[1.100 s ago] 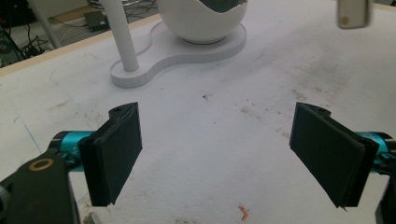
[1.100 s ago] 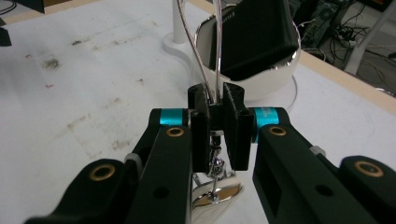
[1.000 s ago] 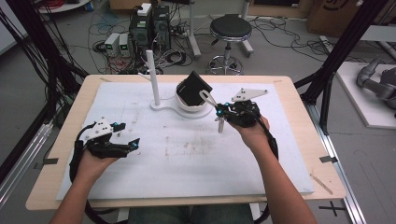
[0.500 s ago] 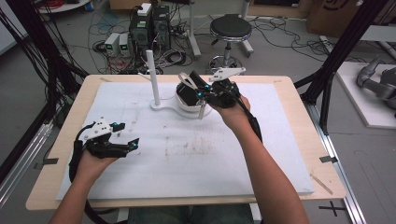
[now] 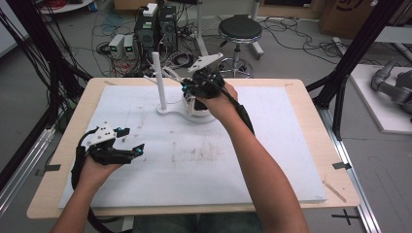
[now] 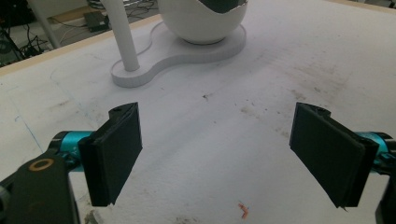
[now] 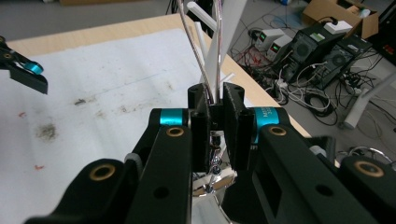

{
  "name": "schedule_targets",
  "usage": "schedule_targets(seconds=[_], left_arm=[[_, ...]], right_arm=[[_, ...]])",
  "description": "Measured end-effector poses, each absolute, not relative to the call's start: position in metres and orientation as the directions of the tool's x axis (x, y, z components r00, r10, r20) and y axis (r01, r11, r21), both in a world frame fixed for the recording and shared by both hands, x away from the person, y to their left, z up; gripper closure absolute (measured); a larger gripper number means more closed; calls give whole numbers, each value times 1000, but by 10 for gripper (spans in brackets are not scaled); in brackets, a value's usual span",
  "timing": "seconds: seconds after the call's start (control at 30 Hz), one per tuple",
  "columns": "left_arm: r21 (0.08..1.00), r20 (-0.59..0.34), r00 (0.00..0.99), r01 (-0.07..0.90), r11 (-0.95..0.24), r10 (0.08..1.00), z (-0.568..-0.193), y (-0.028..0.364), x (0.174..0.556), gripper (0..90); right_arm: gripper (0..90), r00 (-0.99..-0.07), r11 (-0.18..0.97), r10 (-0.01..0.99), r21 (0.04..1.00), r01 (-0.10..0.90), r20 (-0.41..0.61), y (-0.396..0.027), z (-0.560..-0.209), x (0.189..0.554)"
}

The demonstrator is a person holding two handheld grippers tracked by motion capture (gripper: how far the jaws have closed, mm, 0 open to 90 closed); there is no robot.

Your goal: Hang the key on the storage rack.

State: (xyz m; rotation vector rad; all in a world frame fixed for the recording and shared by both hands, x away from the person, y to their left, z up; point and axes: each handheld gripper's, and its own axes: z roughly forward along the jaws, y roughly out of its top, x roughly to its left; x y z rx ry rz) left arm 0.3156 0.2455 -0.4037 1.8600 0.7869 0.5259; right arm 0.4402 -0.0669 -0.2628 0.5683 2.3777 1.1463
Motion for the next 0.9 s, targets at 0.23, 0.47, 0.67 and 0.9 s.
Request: schedule_targets(seconds=[0.23,0.47,0.67,0.9], left_arm=[[919,3,691,283,-274,723,-403,247,315,169],[919,6,689,283,-276,725,-403,249,315,169],[917,7,690,284,-279,724,-403,249,314,169],[917,5,685,287,-276,728,-405,252,314,169]], right_arm=[[827,-818,605,528,777,173,-229,-43,-263,453],[827,-821,616,526,764,190,-220,-32,-270,461],[827,-823,629,523,752,197,-222,-26,-276,466],[827,-821,636,529,742,214,-216,-23,-284,473]])
